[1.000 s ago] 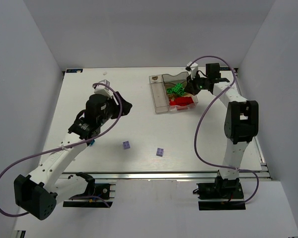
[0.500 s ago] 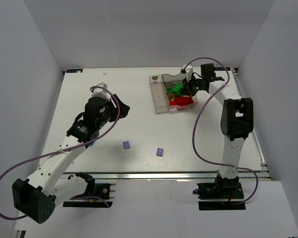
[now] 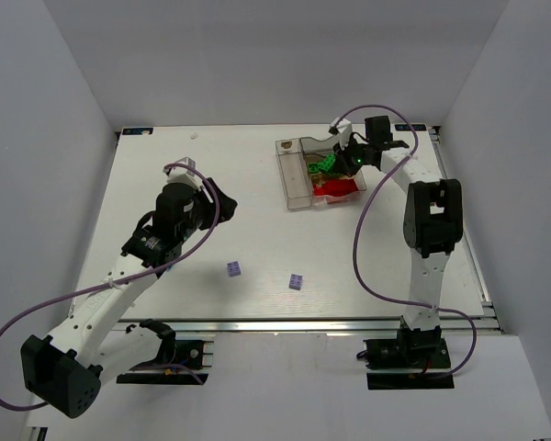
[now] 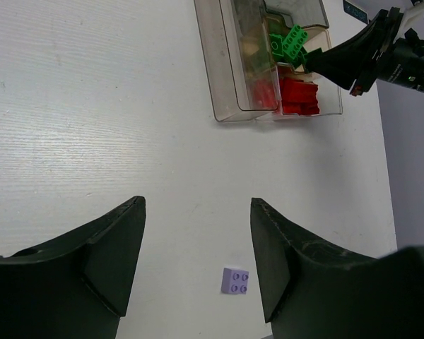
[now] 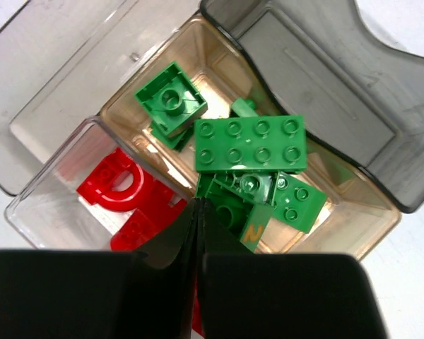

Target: Sort the legos into containers by color

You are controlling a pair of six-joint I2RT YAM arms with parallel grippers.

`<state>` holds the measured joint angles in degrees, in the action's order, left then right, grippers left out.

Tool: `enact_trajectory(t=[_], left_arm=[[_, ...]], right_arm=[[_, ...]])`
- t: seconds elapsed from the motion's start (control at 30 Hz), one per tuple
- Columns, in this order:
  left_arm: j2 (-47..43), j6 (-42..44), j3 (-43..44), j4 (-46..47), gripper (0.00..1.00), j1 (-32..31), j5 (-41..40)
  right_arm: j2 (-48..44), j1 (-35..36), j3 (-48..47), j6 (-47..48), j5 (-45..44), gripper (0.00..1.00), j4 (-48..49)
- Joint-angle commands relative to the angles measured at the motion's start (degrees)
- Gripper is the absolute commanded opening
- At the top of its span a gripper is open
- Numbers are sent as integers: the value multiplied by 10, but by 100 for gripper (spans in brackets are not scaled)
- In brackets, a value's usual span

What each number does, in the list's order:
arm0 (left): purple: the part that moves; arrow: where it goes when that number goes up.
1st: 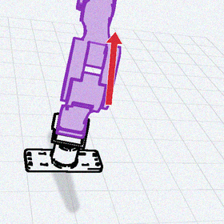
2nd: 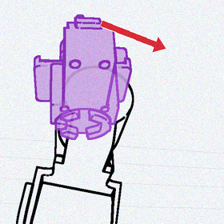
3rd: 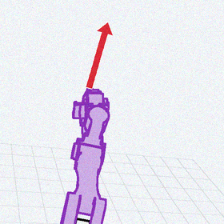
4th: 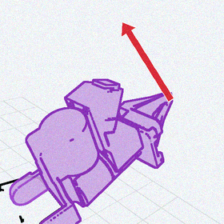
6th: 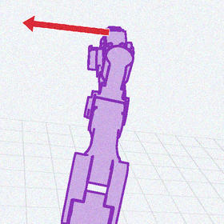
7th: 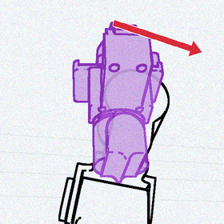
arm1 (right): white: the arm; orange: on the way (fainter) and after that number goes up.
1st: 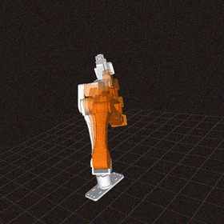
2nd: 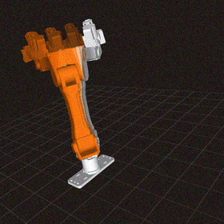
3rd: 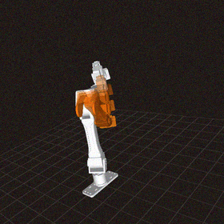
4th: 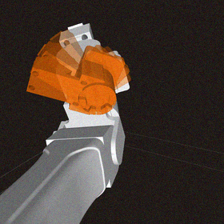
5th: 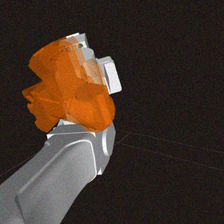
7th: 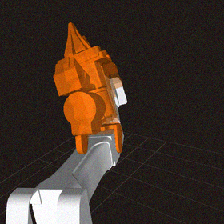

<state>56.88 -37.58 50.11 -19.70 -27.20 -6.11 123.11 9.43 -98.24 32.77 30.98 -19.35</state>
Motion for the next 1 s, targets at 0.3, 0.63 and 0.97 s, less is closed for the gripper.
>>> enact_trajectory(t=[0.3, 0.63, 0.97], left_arm=[[-11, -3, 11, -9, 71, 0, -14], [-6, -1, 17, -11, 71, 0, -15], [-14, -11, 17, -32, 74, 0, -31]], right_arm=[[23, -4, -49, -16, -76, 0, 34], [-18, -6, -35, -14, -53, 0, 52], [-136, -2, 36, 82, 170, 41, -23]])
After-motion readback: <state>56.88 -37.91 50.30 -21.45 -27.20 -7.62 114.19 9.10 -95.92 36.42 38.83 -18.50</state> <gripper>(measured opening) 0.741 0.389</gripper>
